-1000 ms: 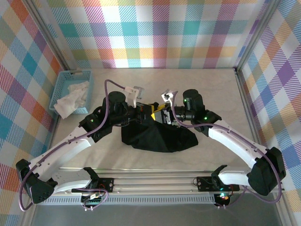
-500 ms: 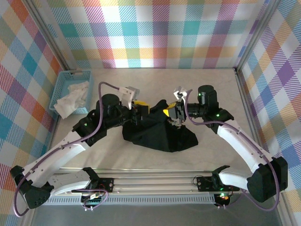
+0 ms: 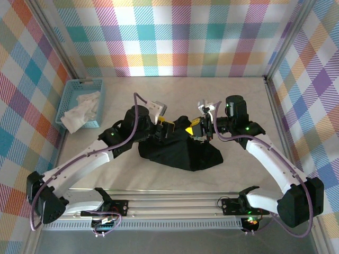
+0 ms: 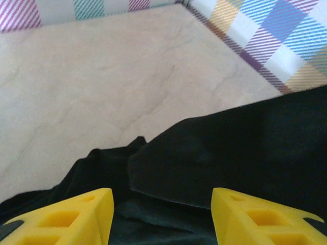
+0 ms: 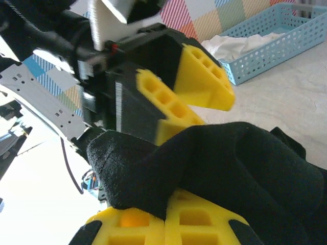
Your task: Fold the inside-out t-shirt
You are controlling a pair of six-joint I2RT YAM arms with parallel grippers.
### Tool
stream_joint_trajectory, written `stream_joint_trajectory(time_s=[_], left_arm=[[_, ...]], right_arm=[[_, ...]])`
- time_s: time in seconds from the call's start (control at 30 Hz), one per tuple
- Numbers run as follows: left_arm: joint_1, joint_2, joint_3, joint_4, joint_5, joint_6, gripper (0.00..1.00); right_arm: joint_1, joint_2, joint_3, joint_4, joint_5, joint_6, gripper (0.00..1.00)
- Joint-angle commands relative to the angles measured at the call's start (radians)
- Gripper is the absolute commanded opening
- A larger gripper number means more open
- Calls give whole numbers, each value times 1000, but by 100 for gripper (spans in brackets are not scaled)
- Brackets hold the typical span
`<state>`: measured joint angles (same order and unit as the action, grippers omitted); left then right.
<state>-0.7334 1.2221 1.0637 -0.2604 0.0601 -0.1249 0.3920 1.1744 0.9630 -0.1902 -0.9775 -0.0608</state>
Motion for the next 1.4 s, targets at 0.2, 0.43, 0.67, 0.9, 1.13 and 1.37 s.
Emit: stream_joint_trajectory(time_s=[0.2, 0.43, 0.67, 0.9, 1.13, 1.37], left_arm=[[88, 119, 42, -124, 20, -195, 59], [88, 122, -82, -105, 0, -263, 61], [60, 169, -158, -36, 56, -312, 63], [18, 188, -160, 11, 49, -305, 65], [18, 243, -154, 60, 24, -325, 51], [17, 239, -174, 56, -4, -321, 16]], right_arm=[[0, -60, -91, 8, 48, 122, 0], [32, -103, -297, -86, 339, 434, 11], [72, -196, -387, -243, 664, 551, 36], [101, -318, -323, -273, 819, 432, 59], [114, -249, -246, -198, 784, 309, 67], [115, 37, -154, -154, 702, 251, 63]])
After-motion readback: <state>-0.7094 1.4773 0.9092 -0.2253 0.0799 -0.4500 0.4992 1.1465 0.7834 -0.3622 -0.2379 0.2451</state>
